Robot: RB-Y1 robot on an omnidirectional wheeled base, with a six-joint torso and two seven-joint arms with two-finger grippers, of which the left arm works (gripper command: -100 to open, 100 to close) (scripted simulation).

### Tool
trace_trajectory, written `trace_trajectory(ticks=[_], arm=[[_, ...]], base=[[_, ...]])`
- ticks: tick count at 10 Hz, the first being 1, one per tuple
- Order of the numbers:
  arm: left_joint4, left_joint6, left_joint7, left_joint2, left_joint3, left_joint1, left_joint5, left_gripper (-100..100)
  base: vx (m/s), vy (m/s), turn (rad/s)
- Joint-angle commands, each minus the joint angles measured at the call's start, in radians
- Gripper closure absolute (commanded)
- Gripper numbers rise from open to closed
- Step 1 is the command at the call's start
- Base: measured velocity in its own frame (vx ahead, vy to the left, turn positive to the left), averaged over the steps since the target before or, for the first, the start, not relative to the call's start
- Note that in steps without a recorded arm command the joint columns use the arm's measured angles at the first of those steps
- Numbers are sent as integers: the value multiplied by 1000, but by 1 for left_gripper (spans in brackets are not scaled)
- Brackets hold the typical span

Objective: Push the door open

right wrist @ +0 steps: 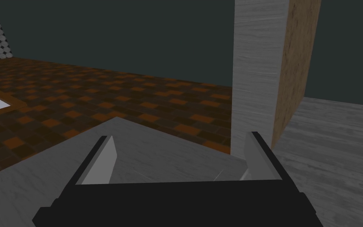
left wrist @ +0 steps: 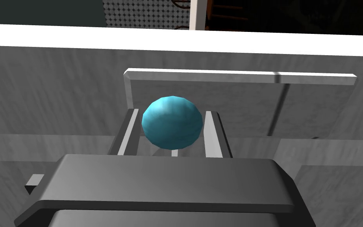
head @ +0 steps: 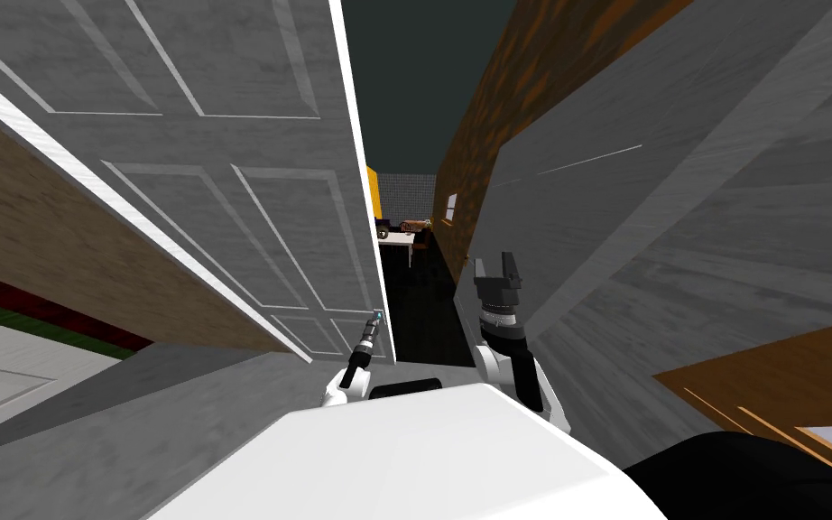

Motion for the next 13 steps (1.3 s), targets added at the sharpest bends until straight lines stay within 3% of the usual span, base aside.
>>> trace_trajectory(ticks=[1,2,8,11,13], arm=[[-1,-2,1,0,1,-1,1,100],[1,0,-4,12,12,0,7,100],[5,1,-21,42,57,-2,31,100],[6,1,-24,46,67,-3,36,100],[8,1,-33,56,93,-4,50,100]], base=[[0,0,0],[97,-22,19],[168,-69,30],[124,-41,22],[140,-69,107]])
